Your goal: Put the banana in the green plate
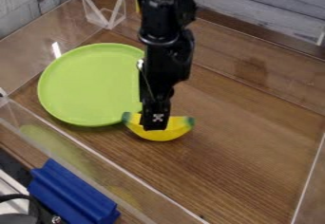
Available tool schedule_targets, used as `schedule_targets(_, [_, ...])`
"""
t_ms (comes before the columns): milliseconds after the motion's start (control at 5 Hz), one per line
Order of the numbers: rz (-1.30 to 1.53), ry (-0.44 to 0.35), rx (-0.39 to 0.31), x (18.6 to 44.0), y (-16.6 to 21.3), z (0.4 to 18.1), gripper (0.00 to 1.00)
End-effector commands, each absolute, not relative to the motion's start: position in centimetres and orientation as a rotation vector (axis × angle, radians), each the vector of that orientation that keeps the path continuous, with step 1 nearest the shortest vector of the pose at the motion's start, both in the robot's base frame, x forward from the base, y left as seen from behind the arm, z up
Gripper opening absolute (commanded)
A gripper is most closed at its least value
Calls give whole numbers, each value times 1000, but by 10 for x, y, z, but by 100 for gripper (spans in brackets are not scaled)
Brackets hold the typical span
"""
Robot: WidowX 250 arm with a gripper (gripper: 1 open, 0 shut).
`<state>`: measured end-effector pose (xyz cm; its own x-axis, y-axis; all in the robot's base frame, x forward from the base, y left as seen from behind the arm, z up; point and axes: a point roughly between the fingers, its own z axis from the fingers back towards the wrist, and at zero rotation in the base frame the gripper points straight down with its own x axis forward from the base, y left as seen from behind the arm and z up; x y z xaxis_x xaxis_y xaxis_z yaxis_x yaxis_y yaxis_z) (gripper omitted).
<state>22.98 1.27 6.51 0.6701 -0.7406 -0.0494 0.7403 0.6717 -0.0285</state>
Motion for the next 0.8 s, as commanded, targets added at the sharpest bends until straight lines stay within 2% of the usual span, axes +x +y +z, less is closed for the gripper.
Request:
schedule_targets(0, [-822,16,14,234,16,62,100])
schedule_targets(600, [-820,-8,17,234,20,39,100])
